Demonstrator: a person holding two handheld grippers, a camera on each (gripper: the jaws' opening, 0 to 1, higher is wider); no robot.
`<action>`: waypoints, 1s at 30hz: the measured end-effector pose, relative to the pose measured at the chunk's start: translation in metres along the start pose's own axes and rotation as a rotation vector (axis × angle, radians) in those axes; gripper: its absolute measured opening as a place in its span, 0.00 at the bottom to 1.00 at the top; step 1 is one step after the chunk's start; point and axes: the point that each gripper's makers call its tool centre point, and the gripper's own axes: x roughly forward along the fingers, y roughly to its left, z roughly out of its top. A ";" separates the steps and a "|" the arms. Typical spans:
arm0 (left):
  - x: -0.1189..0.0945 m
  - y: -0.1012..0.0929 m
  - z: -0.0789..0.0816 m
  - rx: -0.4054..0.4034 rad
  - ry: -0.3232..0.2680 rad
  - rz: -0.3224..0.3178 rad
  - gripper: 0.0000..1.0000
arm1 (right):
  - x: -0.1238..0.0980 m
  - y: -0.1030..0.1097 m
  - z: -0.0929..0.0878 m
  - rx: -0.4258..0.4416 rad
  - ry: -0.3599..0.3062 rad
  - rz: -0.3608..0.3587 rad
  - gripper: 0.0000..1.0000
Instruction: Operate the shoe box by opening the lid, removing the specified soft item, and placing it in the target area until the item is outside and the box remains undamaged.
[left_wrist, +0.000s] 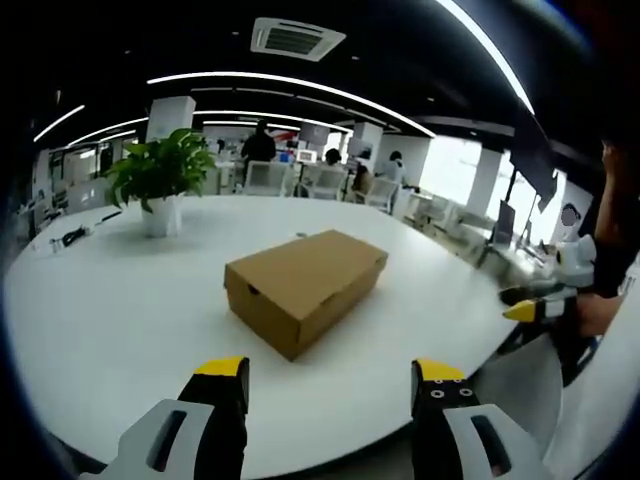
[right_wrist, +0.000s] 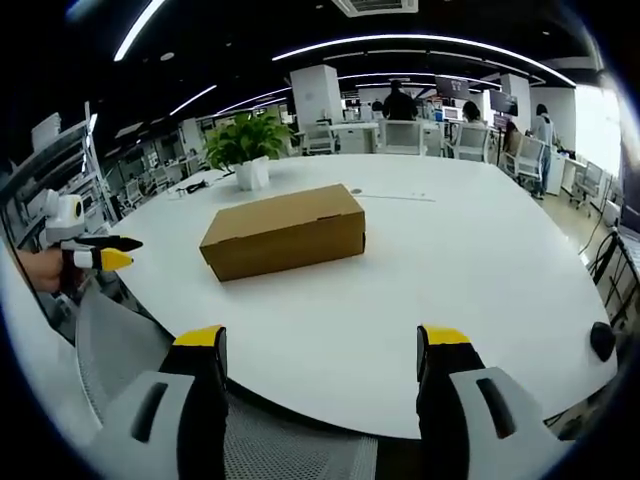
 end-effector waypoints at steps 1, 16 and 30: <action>0.000 0.000 0.000 0.000 0.000 0.000 0.66 | 0.000 0.000 0.000 0.001 0.001 -0.001 0.73; 0.003 -0.001 -0.002 -0.001 0.007 -0.004 0.66 | 0.003 -0.002 0.002 -0.005 0.002 -0.001 0.74; 0.007 0.001 -0.003 -0.010 0.015 -0.002 0.66 | 0.012 -0.001 0.009 -0.021 0.006 0.013 0.74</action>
